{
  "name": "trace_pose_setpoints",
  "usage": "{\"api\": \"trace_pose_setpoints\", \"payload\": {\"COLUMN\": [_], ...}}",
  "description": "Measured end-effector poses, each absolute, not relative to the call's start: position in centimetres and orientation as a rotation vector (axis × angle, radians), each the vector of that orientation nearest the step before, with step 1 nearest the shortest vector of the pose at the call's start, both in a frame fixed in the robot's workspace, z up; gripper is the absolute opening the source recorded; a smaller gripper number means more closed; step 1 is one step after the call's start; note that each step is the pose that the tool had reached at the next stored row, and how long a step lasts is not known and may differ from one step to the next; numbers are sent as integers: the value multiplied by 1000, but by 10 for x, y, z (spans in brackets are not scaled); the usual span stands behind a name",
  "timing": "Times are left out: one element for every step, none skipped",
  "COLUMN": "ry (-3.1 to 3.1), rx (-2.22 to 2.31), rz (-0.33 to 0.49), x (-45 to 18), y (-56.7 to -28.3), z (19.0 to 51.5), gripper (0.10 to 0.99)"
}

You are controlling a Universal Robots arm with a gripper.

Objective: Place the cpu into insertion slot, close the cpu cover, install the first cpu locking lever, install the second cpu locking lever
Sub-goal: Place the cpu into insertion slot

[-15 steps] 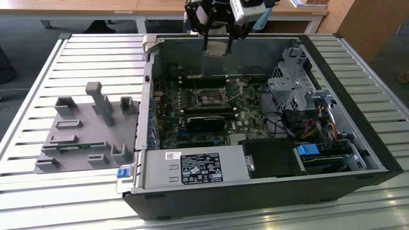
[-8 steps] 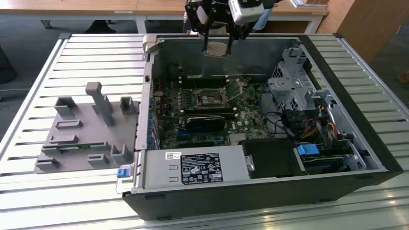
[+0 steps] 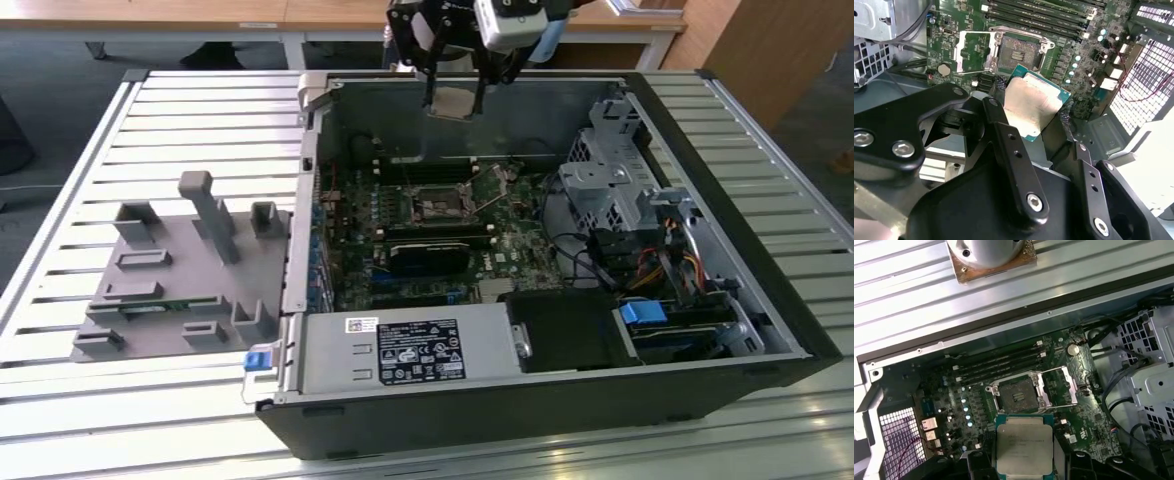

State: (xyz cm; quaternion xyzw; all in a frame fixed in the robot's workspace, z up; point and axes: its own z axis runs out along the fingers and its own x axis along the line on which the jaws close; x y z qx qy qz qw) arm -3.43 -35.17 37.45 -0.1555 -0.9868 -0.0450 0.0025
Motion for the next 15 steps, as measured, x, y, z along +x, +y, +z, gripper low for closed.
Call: {"api": "trace_pose_setpoints", "payload": {"ry": [-3093,-3092,-3091,-3090,-3089,-3088,-3087,-3085,-3084,-3083,-3082,-3081,-3079,-3078,-3077], "rx": [-504,-511,-518,-525,-533,-540,-548,-556,-565,-572,-580,-588,-596,-604,-613], "rz": [-141,-141,-141,-141,-141,-141,-141,-141,-142,-142,-142,-142,-142,-142,-141], "x": [-34,-34,-34,-34,-34,-34,-34,-34,-34,-34,-34,-34,-34,-34,-34], "y": [-352,-352,-352,-352,-352,-352,-352,-352,-352,-352,-352,-352,-352,-352,-352], "z": [374,374,374,374,374,374,374,374,374,374,374,374,374,374,374], "gripper": [541,541,541,541,541,541,541,541,541,541,541,541,541,541,541]}}
